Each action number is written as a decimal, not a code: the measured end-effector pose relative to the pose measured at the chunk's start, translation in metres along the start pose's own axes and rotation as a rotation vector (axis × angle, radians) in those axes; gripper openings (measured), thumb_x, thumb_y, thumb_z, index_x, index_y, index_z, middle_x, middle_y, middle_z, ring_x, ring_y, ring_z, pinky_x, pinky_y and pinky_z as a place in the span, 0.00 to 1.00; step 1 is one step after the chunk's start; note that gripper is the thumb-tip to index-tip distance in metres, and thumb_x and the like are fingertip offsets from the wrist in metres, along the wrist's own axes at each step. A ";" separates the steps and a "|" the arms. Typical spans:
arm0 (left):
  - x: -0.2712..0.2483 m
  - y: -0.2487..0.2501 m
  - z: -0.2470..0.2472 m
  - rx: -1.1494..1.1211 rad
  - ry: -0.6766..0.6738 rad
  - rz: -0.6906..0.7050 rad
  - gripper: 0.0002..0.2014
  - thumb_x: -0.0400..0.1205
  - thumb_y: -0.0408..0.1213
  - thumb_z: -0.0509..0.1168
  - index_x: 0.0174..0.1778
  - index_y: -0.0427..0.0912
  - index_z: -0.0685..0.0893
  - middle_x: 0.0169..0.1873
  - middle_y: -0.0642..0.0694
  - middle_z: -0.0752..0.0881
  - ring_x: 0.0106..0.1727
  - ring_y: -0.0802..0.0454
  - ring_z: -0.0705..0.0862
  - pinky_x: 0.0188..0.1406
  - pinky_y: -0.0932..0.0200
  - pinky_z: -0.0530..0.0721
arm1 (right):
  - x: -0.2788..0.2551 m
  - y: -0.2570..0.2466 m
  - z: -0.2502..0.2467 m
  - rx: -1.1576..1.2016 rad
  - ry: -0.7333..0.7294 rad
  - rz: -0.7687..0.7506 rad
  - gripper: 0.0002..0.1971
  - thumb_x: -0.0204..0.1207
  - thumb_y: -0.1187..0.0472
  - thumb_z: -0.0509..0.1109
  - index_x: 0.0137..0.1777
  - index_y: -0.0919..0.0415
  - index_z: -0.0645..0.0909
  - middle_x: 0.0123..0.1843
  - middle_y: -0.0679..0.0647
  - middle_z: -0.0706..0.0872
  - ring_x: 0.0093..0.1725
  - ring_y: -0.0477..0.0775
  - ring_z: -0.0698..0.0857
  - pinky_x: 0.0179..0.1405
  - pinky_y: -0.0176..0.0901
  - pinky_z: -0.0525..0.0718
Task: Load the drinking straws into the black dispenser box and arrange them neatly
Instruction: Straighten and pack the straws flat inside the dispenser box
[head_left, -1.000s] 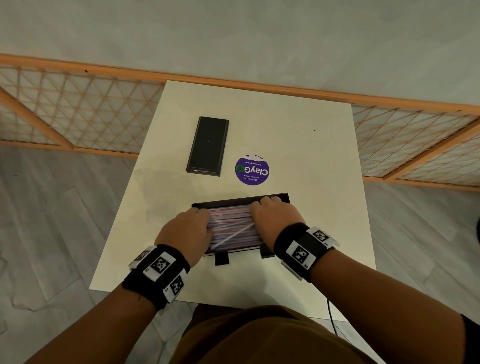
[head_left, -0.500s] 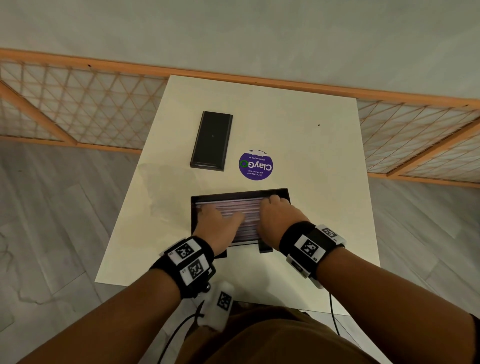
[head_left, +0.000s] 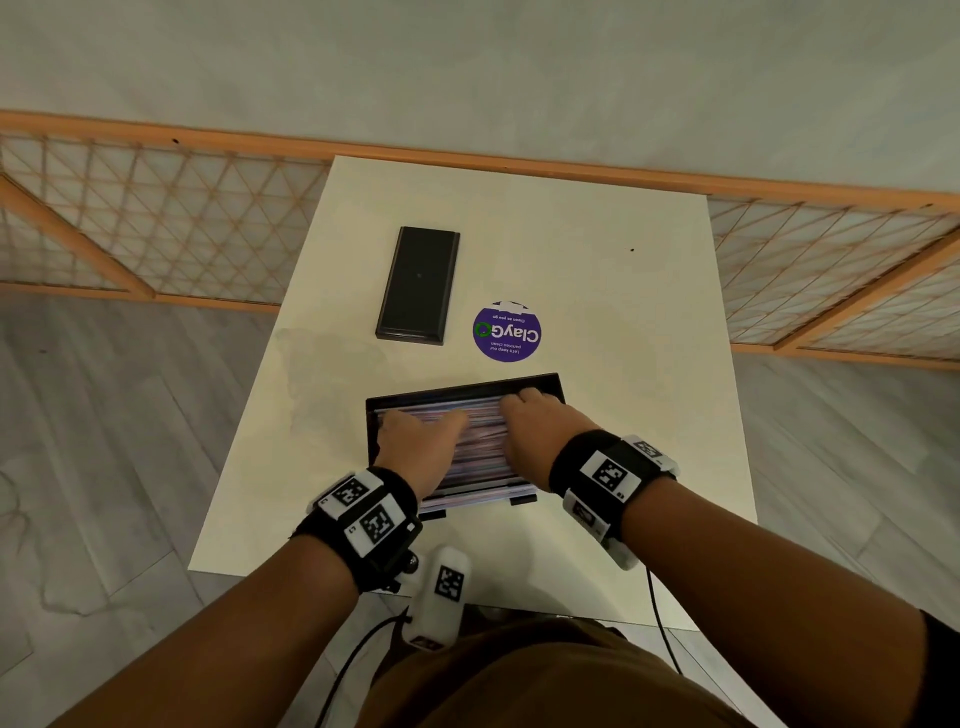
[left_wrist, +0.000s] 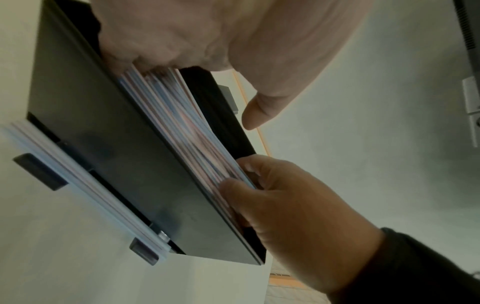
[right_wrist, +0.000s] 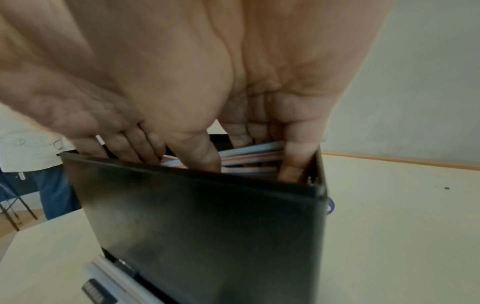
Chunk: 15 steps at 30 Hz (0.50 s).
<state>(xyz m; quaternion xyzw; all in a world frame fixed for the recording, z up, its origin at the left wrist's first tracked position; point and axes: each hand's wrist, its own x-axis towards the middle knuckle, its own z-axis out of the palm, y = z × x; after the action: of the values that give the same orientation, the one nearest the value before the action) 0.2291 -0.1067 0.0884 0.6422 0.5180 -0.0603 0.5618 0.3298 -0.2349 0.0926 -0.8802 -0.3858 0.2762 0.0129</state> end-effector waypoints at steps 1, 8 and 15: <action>0.003 -0.002 0.001 -0.010 0.000 -0.006 0.42 0.56 0.62 0.71 0.63 0.39 0.81 0.58 0.36 0.87 0.52 0.39 0.88 0.54 0.45 0.89 | 0.001 0.001 -0.003 0.013 -0.004 -0.021 0.16 0.81 0.58 0.65 0.68 0.60 0.75 0.64 0.59 0.80 0.61 0.62 0.83 0.59 0.52 0.83; -0.009 0.004 -0.008 0.009 -0.038 -0.010 0.14 0.77 0.48 0.72 0.43 0.44 0.76 0.44 0.44 0.83 0.39 0.52 0.82 0.34 0.57 0.81 | 0.003 0.006 -0.018 -0.077 0.070 -0.078 0.12 0.81 0.58 0.65 0.64 0.55 0.77 0.59 0.55 0.85 0.55 0.58 0.86 0.46 0.45 0.78; 0.008 -0.001 0.001 0.000 0.054 -0.047 0.28 0.69 0.53 0.73 0.55 0.35 0.75 0.42 0.41 0.84 0.35 0.49 0.79 0.29 0.61 0.77 | 0.007 0.000 0.000 -0.022 -0.007 0.032 0.26 0.76 0.52 0.73 0.71 0.61 0.71 0.66 0.60 0.81 0.62 0.61 0.84 0.57 0.51 0.85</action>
<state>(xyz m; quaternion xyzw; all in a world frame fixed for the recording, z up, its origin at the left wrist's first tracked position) 0.2326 -0.1032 0.0817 0.6312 0.5480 -0.0561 0.5461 0.3333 -0.2299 0.0894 -0.8853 -0.3750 0.2749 -0.0024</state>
